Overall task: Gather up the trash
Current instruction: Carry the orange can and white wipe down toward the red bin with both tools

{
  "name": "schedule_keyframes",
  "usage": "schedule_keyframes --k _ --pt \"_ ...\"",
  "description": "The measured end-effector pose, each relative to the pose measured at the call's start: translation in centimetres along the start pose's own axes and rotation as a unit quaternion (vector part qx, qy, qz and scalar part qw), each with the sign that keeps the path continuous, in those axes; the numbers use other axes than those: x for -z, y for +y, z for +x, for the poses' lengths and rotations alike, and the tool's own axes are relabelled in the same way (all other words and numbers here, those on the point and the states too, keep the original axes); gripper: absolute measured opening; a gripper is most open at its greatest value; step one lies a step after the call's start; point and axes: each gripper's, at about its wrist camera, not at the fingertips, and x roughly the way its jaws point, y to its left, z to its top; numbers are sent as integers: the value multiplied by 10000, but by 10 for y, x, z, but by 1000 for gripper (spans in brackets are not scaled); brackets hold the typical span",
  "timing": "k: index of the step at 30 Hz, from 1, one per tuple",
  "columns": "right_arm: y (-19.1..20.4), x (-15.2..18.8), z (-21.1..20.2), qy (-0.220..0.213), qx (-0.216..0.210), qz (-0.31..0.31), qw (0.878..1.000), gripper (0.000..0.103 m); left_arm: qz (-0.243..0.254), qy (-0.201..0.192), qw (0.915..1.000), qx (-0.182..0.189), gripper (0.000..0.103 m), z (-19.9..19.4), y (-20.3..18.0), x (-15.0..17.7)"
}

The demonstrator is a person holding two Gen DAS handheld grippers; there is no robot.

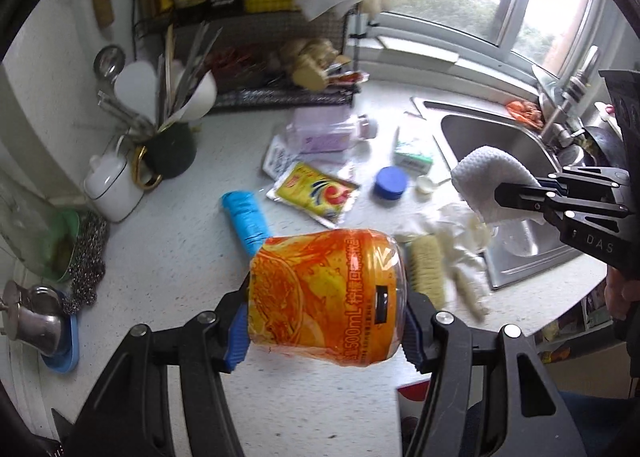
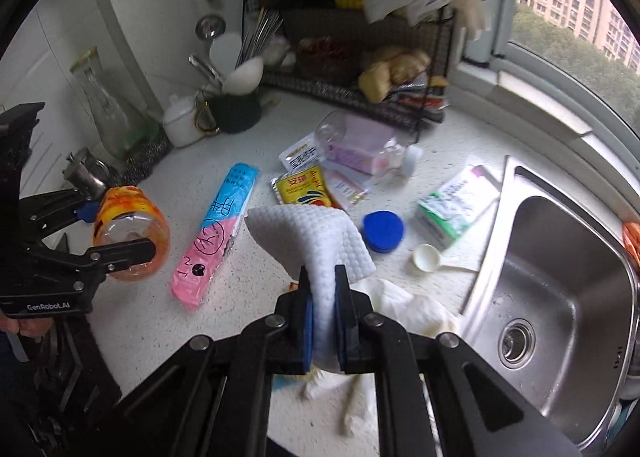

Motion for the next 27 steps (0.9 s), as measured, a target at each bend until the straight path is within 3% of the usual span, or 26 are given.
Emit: schedule_keyframes --k 8,14,21,27 --pt "-31 53 -58 -241 288 471 9982 8 463 -202 9984 249 58 -25 -91 0" --pt "-50 105 -101 -300 432 755 9958 8 699 -194 9965 425 58 -41 -162 25" --pt "-67 175 -131 -233 514 1102 9923 8 624 -5 9963 597 58 -51 -230 80" --pt "-68 235 -127 -101 561 1326 9895 8 533 357 9963 578 58 -29 -267 131"
